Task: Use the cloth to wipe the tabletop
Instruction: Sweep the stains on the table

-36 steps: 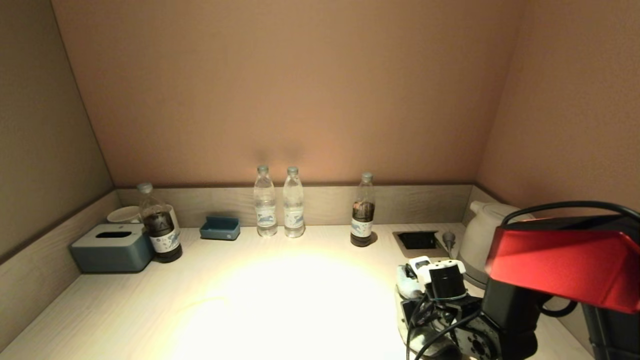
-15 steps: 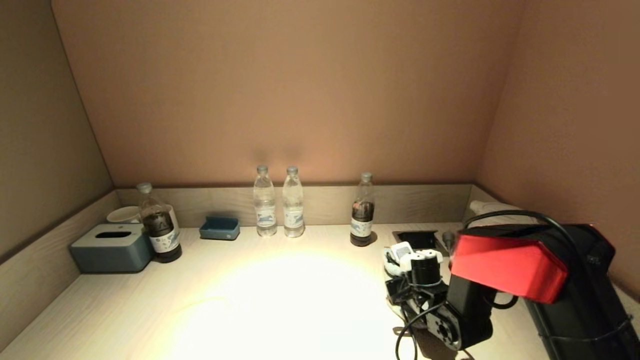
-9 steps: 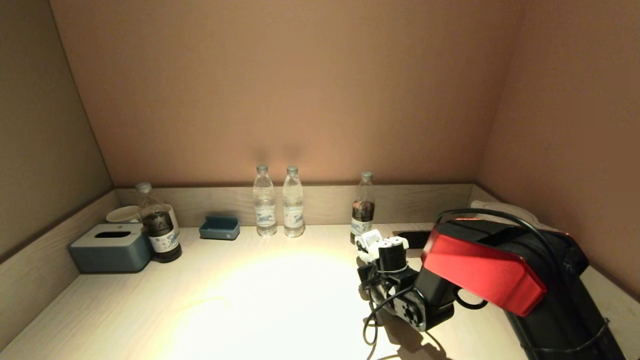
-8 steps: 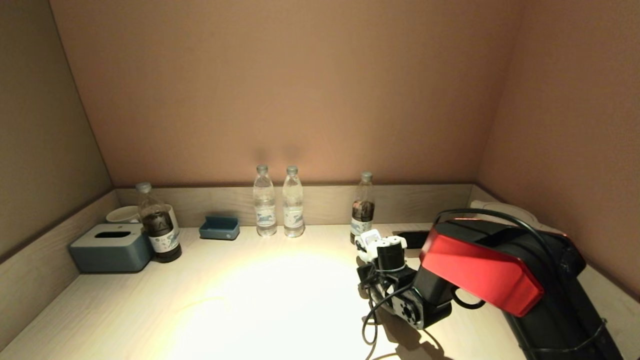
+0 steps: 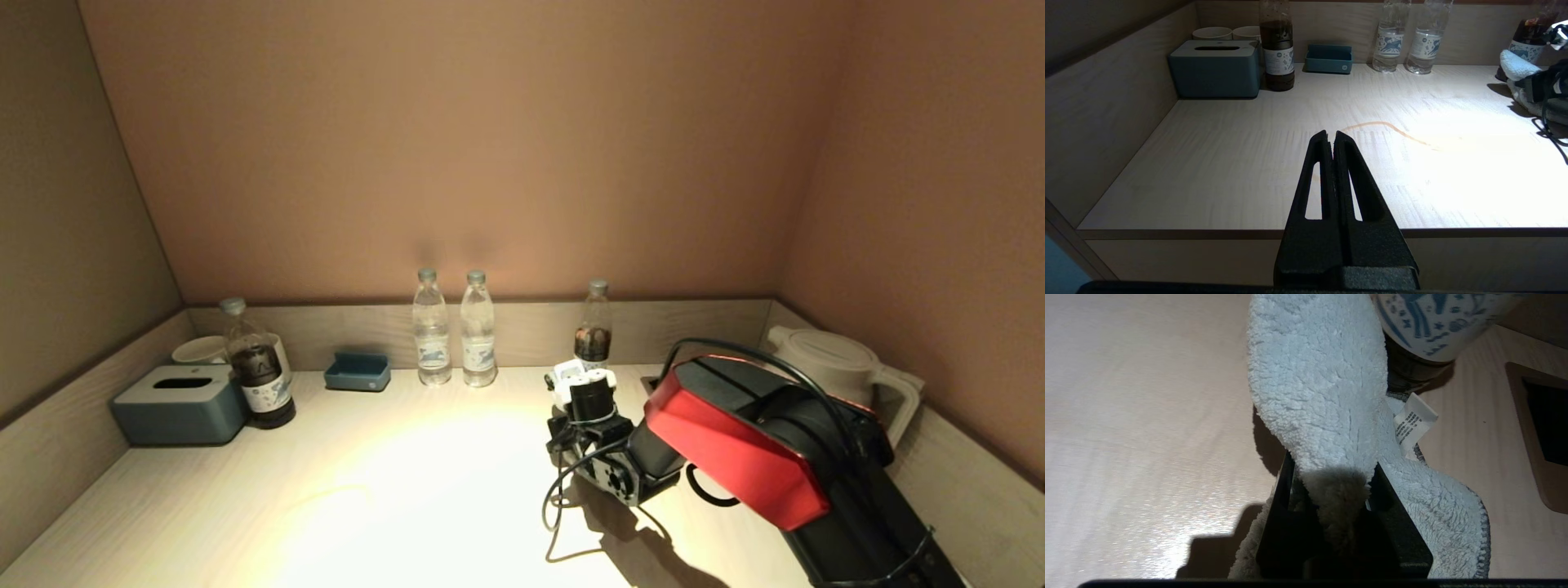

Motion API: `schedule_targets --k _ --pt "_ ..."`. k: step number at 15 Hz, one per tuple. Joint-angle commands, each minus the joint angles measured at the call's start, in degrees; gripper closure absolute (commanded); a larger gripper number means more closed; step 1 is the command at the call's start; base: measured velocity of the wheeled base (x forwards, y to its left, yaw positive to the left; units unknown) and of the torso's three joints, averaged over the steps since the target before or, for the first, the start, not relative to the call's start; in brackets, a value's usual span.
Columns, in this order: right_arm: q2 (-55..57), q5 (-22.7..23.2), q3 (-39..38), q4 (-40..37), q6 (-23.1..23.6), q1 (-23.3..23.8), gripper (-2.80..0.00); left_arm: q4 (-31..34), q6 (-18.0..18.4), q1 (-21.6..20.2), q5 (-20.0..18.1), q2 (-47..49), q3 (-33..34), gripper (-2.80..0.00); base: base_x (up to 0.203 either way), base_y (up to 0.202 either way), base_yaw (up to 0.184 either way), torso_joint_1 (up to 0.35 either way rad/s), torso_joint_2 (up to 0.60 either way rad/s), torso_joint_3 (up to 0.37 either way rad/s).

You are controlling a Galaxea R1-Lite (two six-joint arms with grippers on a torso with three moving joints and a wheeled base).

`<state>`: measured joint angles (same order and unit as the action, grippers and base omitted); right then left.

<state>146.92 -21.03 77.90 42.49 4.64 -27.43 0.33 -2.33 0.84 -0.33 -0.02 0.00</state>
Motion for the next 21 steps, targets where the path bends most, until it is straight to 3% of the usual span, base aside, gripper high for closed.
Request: schedule_targets --k 1,5,8,16,18,21 --pt "1.56 -0.06 2.87 -6.1 -0.93 -1.3 0.0 0.02 -0.05 0.04 -0.02 0.02 0.0 0.0 0.0 0.0 0.0 0.0 0.0 0.0" --pt "3.89 -0.06 10.13 -11.0 -1.13 -6.11 0.0 0.02 -0.05 0.04 -0.02 0.02 0.0 0.0 0.0 0.0 0.0 0.0 0.0 0.0" --pt "3.32 -0.06 9.93 -12.31 -2.1 -8.69 0.0 0.02 -0.05 0.04 -0.02 0.02 0.0 0.0 0.0 0.0 0.0 0.0 0.0 0.0" --pt "-6.71 -0.94 -3.83 -12.52 -6.24 -13.82 0.0 0.02 -0.05 0.04 -0.02 0.02 0.0 0.0 0.0 0.0 0.0 0.0 0.0 0.0" --pt "-10.39 -1.13 -9.84 -12.52 -8.6 -16.57 0.0 0.02 -0.06 0.04 -0.02 0.02 0.0 0.0 0.0 0.0 0.0 0.0 0.0 0.0" --pt "-12.52 -2.52 -12.78 -12.49 -10.98 -20.59 0.0 0.02 -0.13 0.04 -0.02 0.02 0.0 0.0 0.0 0.0 0.0 0.0 0.0 0.0"
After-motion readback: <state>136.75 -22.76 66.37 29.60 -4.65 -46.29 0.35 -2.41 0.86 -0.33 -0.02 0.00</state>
